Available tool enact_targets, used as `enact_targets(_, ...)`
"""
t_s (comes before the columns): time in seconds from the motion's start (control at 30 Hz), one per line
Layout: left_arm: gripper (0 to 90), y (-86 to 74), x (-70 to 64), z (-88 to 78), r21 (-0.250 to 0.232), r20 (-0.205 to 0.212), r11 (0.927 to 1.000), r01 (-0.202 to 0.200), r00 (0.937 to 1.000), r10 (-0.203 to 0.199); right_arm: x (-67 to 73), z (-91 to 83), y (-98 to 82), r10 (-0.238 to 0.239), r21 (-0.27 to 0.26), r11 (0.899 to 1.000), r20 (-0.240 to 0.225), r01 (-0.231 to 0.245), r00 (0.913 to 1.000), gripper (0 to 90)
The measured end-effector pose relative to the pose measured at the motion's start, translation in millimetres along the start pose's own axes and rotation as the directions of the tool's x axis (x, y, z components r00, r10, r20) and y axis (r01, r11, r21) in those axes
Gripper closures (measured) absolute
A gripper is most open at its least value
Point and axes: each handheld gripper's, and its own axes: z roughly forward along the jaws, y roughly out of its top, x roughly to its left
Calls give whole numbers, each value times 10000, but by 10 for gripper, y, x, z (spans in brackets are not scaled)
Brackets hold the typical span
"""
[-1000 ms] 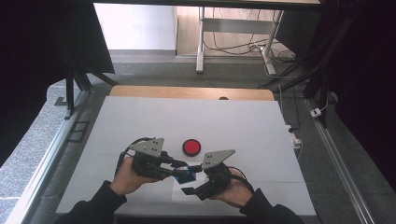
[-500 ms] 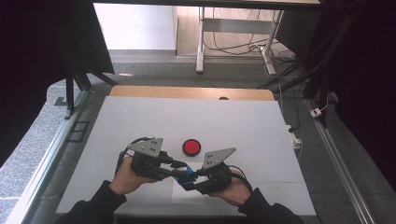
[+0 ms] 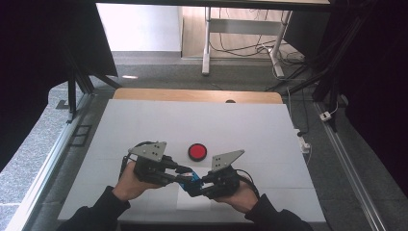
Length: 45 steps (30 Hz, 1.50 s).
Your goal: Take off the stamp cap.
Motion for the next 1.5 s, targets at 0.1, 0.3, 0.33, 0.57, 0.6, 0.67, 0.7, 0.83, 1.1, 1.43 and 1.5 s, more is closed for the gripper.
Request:
enact_targets(0.1, 710, 17, -26, 1, 136, -211, 9998, -154, 9997, 157, -23, 2, -9, 470, -31, 9989, -207, -471, 9987, 690)
enact_targets(0.3, 710, 27, -39, 9, 321, -318, 9991, -293, 9990, 303, -22, 2, -5, 342, 260, 9991, -48, -340, 9994, 691)
enact_targets(0.33, 710, 32, -40, 1, 329, -367, 9990, -295, 9989, 307, -15, -1, -3, 116, 430, 9990, 77, -119, 9999, 691)
enact_targets(0.57, 709, 22, -24, -50, 205, -531, 9998, -81, 9985, 92, 18, -23, 6, -445, 694, 9968, 608, 402, 9972, 691)
enact_targets(0.6, 709, 22, -22, -47, 214, -533, 9998, -21, 9986, 33, 20, -26, 4, -445, 725, 9966, 669, 396, 9968, 690)
enact_targets(0.67, 709, 22, -22, -43, 221, -540, 9998, 19, 9985, -7, 21, -29, 3, -507, 785, 9959, 707, 451, 9962, 690)
enact_targets(0.7, 708, 23, -24, -43, 236, -570, 9997, 30, 9984, -17, 33, -25, -5, -656, 764, 9953, 834, 593, 9944, 689)
enact_targets(0.83, 708, 23, -23, -56, 265, -664, 9996, 117, 9977, -99, 72, -36, -19, -1217, 794, 9904, 1180, 1127, 9855, 689)
enact_targets(1.1, 708, 13, -15, -114, 197, -909, 9994, 271, 9955, -252, 66, -82, -47, -1047, 692, 9932, 1701, 941, 9798, 689)
enact_targets(1.43, 707, -4, -8, -108, 386, -1182, 9982, 457, 9922, -408, 68, -199, -86, -880, 667, 9950, 2303, 745, 9691, 688)
enact_targets(1.5, 707, -7, -7, -107, 418, -1223, 9981, 462, 9917, -408, 68, -233, -94, -843, 621, 9955, 2464, 710, 9655, 688)
